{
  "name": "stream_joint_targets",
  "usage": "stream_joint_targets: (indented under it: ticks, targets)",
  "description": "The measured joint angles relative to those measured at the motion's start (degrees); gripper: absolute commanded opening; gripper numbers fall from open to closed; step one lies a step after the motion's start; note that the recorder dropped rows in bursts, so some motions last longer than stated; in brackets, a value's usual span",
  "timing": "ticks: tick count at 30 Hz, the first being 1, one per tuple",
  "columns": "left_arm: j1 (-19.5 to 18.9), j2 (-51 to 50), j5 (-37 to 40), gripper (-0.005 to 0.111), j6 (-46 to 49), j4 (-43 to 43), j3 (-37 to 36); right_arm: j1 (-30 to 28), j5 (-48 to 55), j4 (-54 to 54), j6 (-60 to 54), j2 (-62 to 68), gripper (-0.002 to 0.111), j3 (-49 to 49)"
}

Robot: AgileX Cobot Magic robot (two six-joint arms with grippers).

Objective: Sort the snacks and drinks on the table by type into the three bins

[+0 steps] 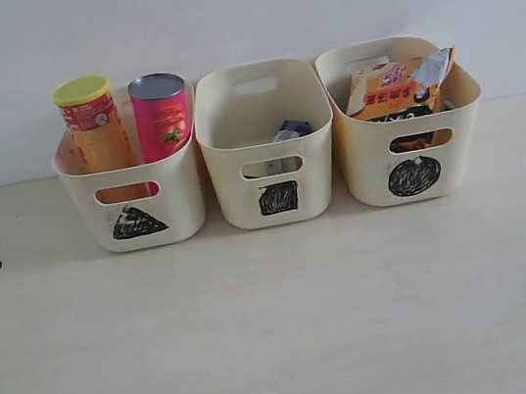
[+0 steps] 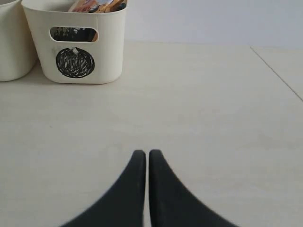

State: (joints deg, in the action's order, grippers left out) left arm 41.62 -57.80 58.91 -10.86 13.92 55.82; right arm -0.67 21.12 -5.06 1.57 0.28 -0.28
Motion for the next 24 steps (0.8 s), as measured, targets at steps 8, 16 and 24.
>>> stream_joint_targets:
  ticks: [8, 16, 24]
  targets:
    - [0.0, 9.3, -11.7, 0.004, -1.9, 0.1, -10.0, 0.0, 0.0, 0.0, 0.0, 0.0, 0.000, 0.0]
    - [0.0, 12.9, -14.7, 0.004, -4.0, -0.4, -17.5, 0.0, 0.0, 0.0, 0.0, 0.0, 0.000, 0.0]
    - [0.0, 13.1, -24.5, 0.004, -6.6, 0.8, -21.9, 0.0, 0.0, 0.0, 0.0, 0.0, 0.000, 0.0]
